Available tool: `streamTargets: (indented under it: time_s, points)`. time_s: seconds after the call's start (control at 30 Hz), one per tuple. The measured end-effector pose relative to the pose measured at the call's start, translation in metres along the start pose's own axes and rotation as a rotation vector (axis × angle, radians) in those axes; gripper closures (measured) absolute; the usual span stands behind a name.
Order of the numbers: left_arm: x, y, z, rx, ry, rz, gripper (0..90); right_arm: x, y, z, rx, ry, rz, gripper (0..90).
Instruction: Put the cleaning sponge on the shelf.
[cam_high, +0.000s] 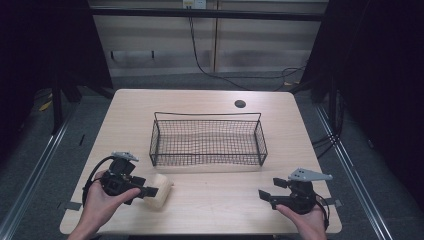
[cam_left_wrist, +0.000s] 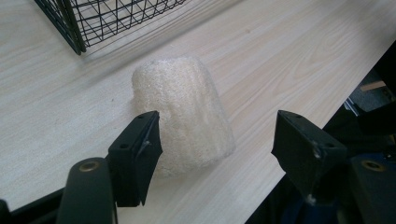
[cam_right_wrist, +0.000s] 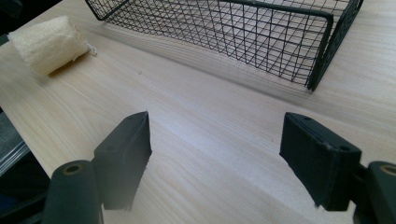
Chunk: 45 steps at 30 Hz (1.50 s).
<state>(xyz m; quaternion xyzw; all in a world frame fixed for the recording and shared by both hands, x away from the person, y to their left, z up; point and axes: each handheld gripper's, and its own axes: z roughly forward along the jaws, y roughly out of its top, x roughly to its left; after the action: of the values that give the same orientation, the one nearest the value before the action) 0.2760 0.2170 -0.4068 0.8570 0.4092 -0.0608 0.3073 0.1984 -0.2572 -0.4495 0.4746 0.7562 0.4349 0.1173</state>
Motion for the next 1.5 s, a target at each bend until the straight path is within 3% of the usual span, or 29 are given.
streamTargets:
  time_s: [0.13, 0.27, 0.47, 0.63, 0.77, 0.93, 1.1, 1.5]
  points:
    - [-0.001, 0.005, -0.002, 0.012, 0.015, -0.017, 30.1, 0.0, 0.0, 0.0, 0.001, 0.002, 0.002, 24.9]
    - [0.002, 0.015, 0.001, 0.073, 0.021, -0.023, 29.2, 0.0, 0.0, 0.0, 0.004, 0.003, -0.001, 24.4]
    - [0.004, 0.023, 0.004, 0.105, 0.006, -0.045, 29.0, 0.0, 0.0, 0.001, 0.01, 0.002, 0.001, 23.6]
    - [0.005, 0.031, 0.006, 0.168, 0.041, -0.046, 28.4, 0.0, 0.0, 0.002, 0.025, 0.004, 0.001, 23.0]
    - [0.006, 0.034, 0.009, 0.186, 0.051, -0.052, 27.1, 0.0, 0.0, 0.003, 0.028, 0.005, 0.0, 22.5]
    - [0.009, 0.04, 0.015, 0.236, 0.034, -0.069, 24.6, 0.0, 0.0, 0.003, 0.032, 0.009, 0.004, 22.1]
    - [0.012, 0.044, 0.021, 0.271, 0.067, -0.092, 24.7, 0.0, 0.0, 0.004, 0.039, 0.006, 0.005, 21.9]
    - [0.008, 0.05, 0.039, 0.363, 0.11, -0.08, 21.8, 0.0, 0.0, 0.004, 0.044, 0.013, 0.004, 21.6]
